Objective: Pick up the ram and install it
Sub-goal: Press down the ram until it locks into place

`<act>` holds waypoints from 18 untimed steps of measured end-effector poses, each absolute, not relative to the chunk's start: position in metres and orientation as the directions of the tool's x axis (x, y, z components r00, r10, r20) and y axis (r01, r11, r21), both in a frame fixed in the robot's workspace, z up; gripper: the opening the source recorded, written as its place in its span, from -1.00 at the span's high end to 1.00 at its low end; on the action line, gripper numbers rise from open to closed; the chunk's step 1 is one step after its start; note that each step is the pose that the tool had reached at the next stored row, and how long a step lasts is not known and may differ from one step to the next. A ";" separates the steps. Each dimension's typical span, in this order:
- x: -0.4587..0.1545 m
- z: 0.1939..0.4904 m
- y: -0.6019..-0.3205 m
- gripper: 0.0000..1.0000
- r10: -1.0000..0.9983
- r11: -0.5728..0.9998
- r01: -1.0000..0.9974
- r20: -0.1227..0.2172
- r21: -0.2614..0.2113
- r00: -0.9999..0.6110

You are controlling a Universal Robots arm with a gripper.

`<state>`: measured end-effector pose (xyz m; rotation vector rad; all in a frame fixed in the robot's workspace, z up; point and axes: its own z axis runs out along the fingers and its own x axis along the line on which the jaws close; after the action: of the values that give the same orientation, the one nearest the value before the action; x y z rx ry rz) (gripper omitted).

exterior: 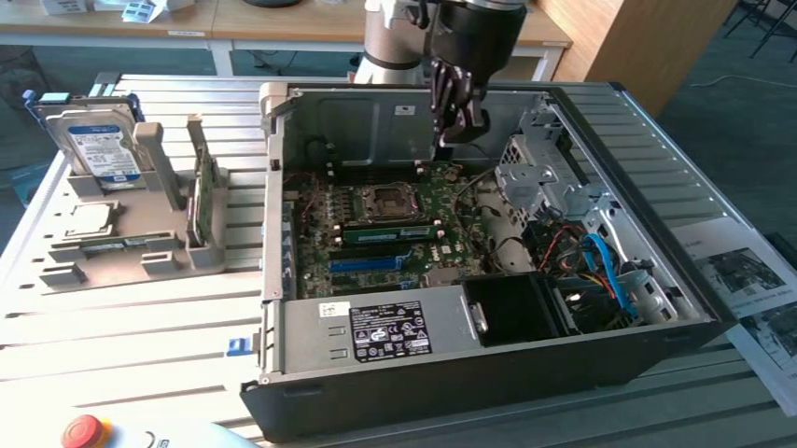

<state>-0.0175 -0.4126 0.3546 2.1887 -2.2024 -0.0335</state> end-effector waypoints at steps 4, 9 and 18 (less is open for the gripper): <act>-0.010 0.355 -0.413 0.79 -1.000 0.007 -0.999 0.011 0.041 -0.006; -0.003 0.355 -0.413 0.79 -1.000 0.006 -0.999 0.011 0.041 -0.006; 0.003 0.352 -0.413 0.79 -1.000 0.007 -0.999 0.012 0.041 -0.006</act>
<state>0.0028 -0.4134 0.3522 2.1878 -2.2020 -0.0323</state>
